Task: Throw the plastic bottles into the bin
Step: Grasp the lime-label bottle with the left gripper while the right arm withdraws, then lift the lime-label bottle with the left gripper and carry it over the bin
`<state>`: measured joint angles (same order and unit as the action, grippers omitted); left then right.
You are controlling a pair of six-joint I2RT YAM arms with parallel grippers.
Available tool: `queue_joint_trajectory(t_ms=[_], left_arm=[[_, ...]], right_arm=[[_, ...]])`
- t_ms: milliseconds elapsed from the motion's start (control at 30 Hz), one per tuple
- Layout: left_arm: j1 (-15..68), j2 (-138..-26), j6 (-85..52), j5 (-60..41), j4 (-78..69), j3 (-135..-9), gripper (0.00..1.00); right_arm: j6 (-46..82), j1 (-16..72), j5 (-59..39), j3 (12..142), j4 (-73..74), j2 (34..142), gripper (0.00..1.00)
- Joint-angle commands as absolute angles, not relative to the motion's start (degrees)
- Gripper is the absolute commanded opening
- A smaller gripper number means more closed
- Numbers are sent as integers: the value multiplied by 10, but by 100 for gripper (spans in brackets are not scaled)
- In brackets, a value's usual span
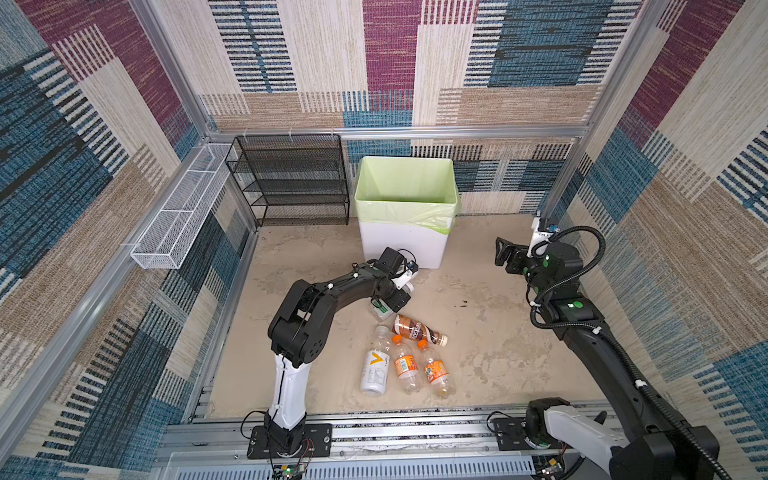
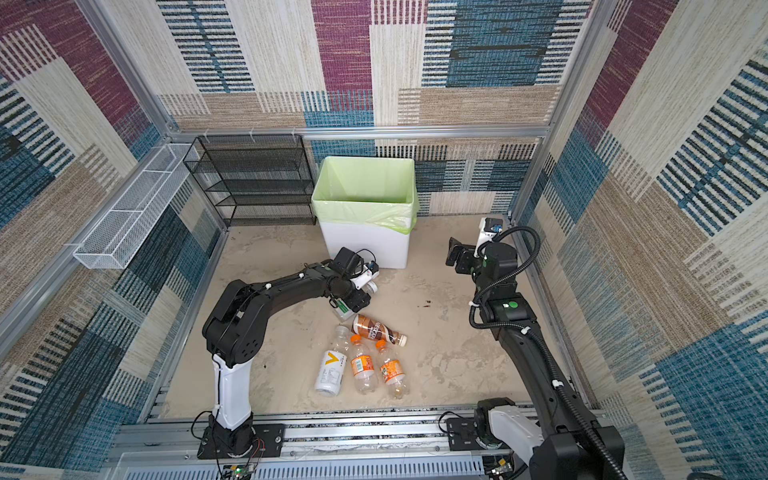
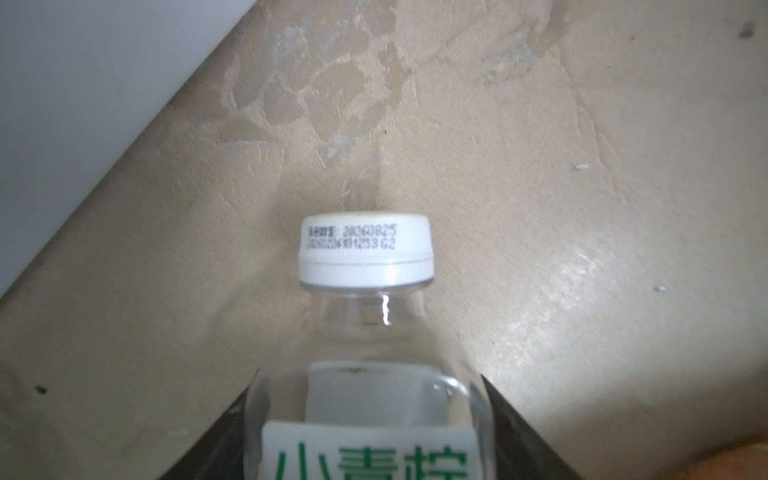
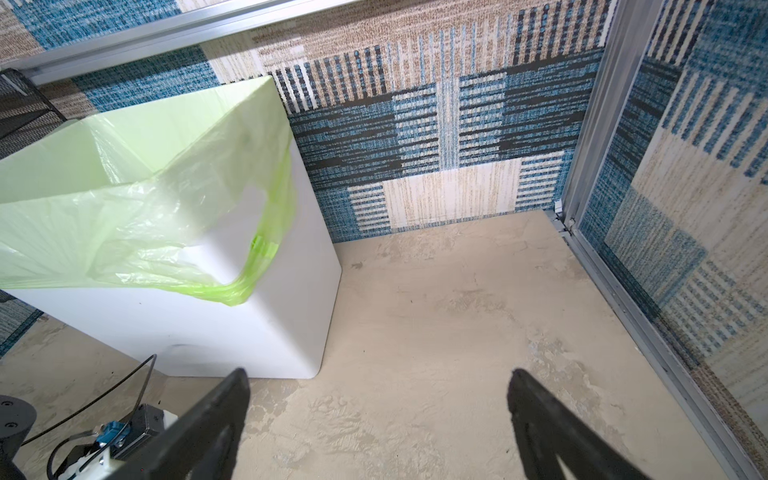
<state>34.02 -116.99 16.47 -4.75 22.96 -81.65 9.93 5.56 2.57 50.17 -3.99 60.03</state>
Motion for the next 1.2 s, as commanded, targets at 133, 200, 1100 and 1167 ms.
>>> queue_joint_trajectory(t_ms=[133,200,1100,1167], left_arm=[[340,-1140,168,-52,213,-807,55],[339,-1128,166,-53,206,-802,51],[323,-613,84,14,-146,-548,47],[323,-576,94,22,-208,-530,46]], right_arm=[[108,55,24,498,-25,597,93],[110,55,23,497,-25,596,93],[124,55,-44,459,-34,653,88],[128,54,-46,458,-32,651,88]])
